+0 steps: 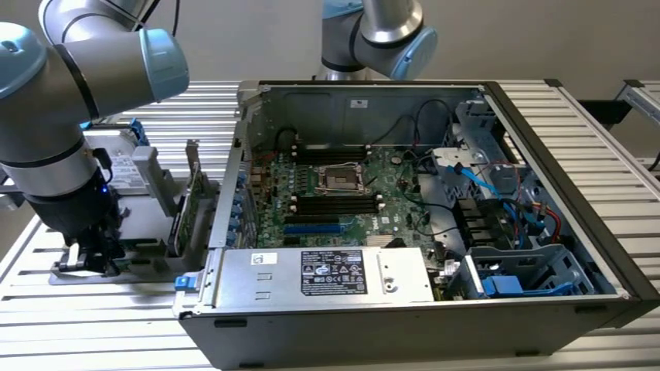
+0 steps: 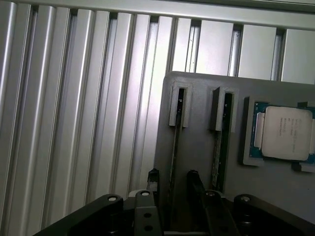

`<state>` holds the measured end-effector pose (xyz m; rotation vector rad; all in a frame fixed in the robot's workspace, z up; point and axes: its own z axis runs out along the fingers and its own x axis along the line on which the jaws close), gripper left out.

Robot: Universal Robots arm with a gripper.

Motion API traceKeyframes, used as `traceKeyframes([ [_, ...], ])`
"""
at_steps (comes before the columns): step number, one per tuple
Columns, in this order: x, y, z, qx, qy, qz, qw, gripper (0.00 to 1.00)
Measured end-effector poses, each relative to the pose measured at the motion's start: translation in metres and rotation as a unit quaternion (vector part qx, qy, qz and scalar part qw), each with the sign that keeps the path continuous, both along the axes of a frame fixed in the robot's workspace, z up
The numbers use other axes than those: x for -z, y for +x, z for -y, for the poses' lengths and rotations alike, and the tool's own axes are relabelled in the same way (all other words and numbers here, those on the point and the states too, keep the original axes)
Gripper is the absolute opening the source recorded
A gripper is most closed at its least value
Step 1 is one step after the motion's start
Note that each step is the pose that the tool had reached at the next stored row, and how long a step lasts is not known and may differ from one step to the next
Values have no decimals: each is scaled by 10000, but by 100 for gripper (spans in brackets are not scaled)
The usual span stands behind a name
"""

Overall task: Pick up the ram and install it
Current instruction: 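Pick up the ram and move it above insertion slot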

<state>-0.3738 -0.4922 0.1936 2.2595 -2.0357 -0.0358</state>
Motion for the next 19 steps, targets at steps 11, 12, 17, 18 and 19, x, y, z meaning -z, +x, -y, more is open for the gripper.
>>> traceKeyframes([
  [11, 3, 1, 0, -1, -1, 0, 10000, 14],
  [12, 4, 1, 0, 0, -1, 0, 10000, 14],
  [17, 4, 0, 0, 0, 0, 0, 10000, 14],
  [18, 4, 1, 0, -1, 0, 0, 10000, 14],
  [19, 4, 0, 0, 0, 0, 0, 10000, 14],
])
